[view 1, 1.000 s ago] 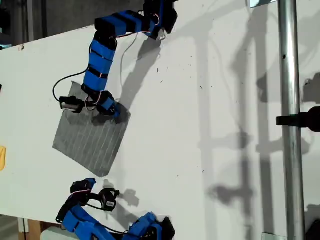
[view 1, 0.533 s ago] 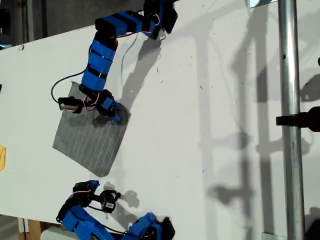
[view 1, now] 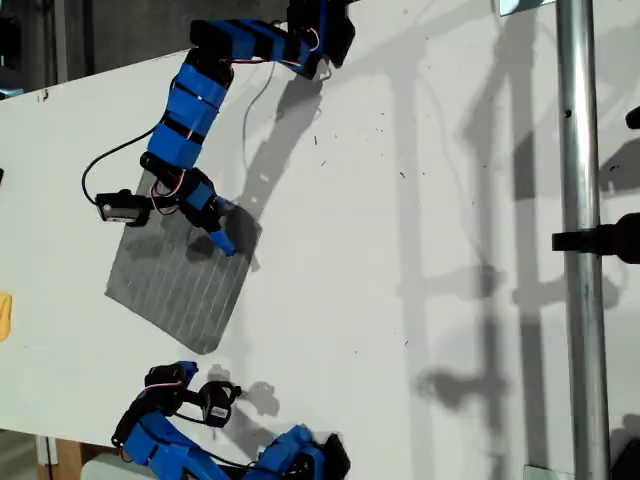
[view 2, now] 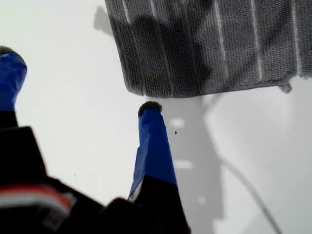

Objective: Grasp corners of a towel and fold twice.

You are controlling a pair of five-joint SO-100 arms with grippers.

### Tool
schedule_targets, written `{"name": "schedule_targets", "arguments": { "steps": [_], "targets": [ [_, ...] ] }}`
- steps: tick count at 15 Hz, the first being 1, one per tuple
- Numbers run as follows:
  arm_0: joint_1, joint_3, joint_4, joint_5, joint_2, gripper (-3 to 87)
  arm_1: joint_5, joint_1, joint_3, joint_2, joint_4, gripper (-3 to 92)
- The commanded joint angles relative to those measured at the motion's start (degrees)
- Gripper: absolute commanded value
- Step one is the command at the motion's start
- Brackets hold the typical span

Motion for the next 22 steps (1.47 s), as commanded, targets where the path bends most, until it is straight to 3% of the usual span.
{"name": "schedule_targets", "arguments": {
  "steps": [1,8,10,11,14,15,17,22],
  "targets": [
    [0.6,-2.8,1.0,-0.4,3.6,-2.8,-1.0,0.4,-3.0,-1.1,-1.1,43.7],
    [0.5,-2.5,1.1,-0.6,4.0,-2.8,-1.0,2.5,-7.8,-17.4,-3.8,35.0],
    [0.5,-2.6,1.0,-0.6,4.1,-2.8,1.3,3.3,-8.0,-19.1,-3.0,4.0],
    [0.4,-2.6,0.9,-0.6,4.0,-2.8,2.4,3.3,-7.5,-18.9,-2.7,-0.2],
    [0.5,-2.5,0.4,0.1,3.0,-2.8,2.0,1.1,-7.6,-17.8,-3.0,-0.2],
    [0.9,-2.7,0.4,0.6,2.0,-0.3,1.9,0.7,-7.8,-17.5,-3.1,-0.2],
    [2.0,-4.5,3.3,1.1,-1.6,25.4,2.1,0.2,-7.6,-16.7,-3.1,-0.2],
    [5.1,-9.8,5.2,4.5,-6.9,41.4,2.5,-0.3,-7.6,-16.3,-3.1,-0.2]
  ]
}}
